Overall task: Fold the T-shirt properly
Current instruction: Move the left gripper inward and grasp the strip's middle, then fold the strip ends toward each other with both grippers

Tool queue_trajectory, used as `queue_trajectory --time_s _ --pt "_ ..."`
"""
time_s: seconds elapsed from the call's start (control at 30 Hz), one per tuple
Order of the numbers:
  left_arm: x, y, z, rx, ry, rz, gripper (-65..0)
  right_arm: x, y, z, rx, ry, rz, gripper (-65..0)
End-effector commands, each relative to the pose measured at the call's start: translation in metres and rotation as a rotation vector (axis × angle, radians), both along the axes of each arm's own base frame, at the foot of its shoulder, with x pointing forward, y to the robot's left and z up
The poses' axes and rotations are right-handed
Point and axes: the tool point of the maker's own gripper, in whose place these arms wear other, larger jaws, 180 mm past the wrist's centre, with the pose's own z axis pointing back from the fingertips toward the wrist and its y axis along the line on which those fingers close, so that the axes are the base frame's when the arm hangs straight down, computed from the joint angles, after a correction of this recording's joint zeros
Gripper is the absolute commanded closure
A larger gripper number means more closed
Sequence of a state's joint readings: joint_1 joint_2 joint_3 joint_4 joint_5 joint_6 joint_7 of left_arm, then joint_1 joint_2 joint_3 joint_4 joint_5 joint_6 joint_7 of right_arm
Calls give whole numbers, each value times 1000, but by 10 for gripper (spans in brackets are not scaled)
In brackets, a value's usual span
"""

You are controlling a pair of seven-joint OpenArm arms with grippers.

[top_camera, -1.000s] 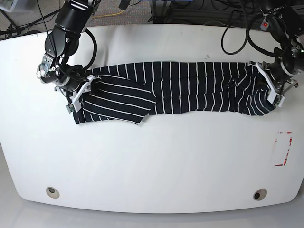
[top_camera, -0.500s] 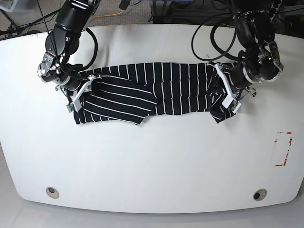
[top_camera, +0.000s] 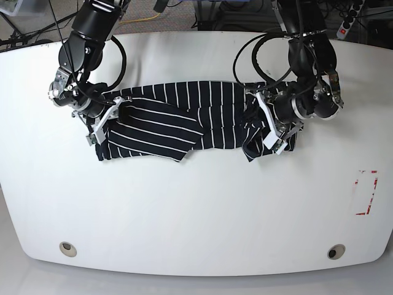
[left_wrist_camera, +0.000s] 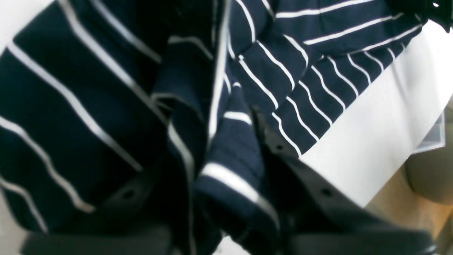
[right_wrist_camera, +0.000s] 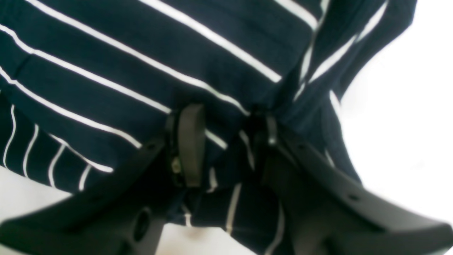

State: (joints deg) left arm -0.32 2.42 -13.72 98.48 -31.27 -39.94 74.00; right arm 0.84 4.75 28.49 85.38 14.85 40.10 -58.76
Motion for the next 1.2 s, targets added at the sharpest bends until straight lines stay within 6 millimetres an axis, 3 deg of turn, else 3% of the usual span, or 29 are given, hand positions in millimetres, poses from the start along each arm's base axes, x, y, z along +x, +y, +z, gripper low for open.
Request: queue_trajectory --time_s 0.0,0.2,0.37,0.5,0.57,0.67,0.87,1.0,1.07,1.17 --pt "13 -10 16 -32 -59 -22 -172 -10 -6 -8 -41 65 11 -203" --pt "12 -48 26 -32 -90 -154 -271 -10 -5 -7 -40 64 11 -203" --pt "12 -88 55 -61 -176 -247 -318 -10 -5 -7 -40 64 12 -203" --pt "14 -93 86 -62 -284 -253 -346 -9 -5 -7 -41 66 12 -203" --pt "15 -93 93 -57 -307 -251 -350 -8 -5 -6 -41 62 12 -203" --pt "21 -84 96 -35 -324 -237 -346 -4 -6 -3 -43 52 12 -203" --pt "32 -16 72 145 -280 -128 -346 9 -13 29 -107 -31 17 -208" --pt "23 26 51 241 -227 -69 -346 16 -10 53 -87 -79 28 -224" --pt "14 42 42 267 -210 -49 -346 20 -6 67 -43 -124 34 -296" --pt "3 52 33 284 -197 -54 -346 22 -16 78 -8 -151 2 -415"
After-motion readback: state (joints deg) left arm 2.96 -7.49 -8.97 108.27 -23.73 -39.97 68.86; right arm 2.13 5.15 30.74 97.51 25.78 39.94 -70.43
